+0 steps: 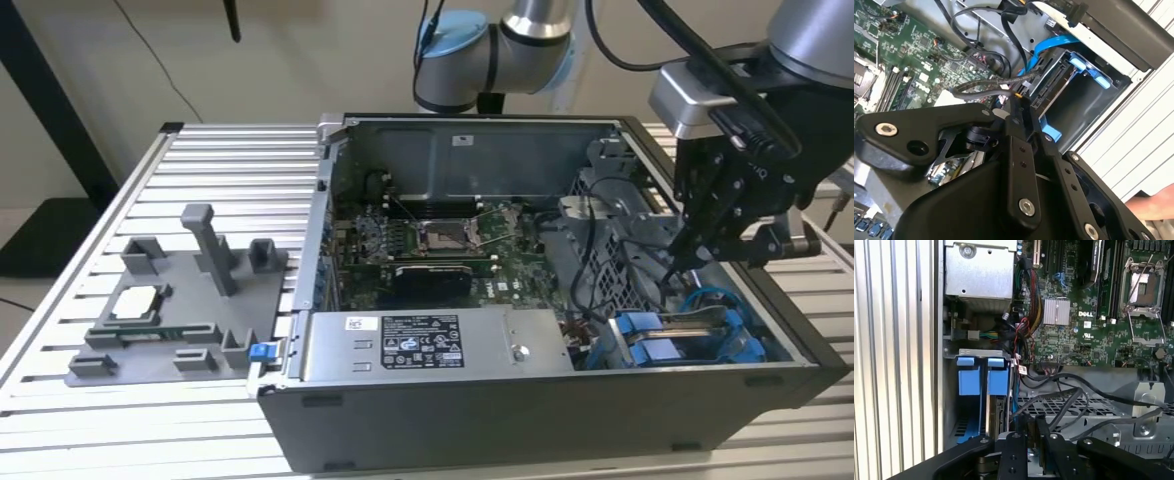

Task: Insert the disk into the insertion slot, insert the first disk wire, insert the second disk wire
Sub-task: 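Insert the first disk wire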

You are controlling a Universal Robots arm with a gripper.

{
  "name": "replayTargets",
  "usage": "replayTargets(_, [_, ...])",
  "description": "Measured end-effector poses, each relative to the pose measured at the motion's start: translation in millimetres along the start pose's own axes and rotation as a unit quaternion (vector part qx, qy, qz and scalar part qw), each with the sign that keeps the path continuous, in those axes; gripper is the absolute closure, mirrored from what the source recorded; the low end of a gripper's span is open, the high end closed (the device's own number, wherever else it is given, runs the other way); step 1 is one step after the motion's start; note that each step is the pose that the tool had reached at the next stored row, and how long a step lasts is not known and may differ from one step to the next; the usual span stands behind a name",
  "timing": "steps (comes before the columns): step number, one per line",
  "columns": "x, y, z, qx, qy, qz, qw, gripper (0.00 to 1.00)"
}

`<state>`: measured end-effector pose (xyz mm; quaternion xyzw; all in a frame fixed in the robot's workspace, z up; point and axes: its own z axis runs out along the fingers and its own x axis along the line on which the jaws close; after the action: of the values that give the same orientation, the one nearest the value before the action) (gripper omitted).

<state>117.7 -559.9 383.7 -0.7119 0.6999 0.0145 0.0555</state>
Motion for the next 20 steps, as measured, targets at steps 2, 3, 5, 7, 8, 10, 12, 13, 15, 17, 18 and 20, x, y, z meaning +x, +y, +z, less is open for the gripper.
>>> replayTargets(2, [0.4,-1.9,0.4,-0.0002,0.0076,0.0,1.0,1.0])
replayTargets(3, [0.6,-2.9,0.8,-0.0003,0.0119,-0.001,0.9999,1.0])
replayTargets(5, [1.2,-4.9,1.6,-0.0005,0.0188,-0.001,0.9998,1.0])
replayTargets(7, [1.5,-7.1,2.3,-0.0007,0.0252,-0.001,0.9997,1.0])
replayTargets(8, [1.6,-7.8,2.7,-0.0008,0.0274,-0.002,0.9996,1.0])
replayTargets(10, [1.6,-8.6,3.4,-0.0009,0.0292,-0.002,0.9996,1.0])
replayTargets(12, [1.6,-8.6,3.4,-0.0009,0.0296,-0.002,0.9996,1.0])
replayTargets(13, [1.7,-8.6,3.8,-0.0009,0.0295,-0.002,0.9996,1.0])
replayTargets(15, [1.7,-8.6,4.1,-0.0009,0.0295,-0.002,0.9996,1.0])
replayTargets(17, [1.7,-8.6,4.4,-0.0009,0.0297,-0.002,0.9996,1.0])
replayTargets(18, [1.7,-8.6,4.6,-0.0009,0.0299,-0.002,0.9996,1.0])
replayTargets(20, [1.8,-8.6,5.1,-0.0009,0.0312,-0.002,0.9995,1.0])
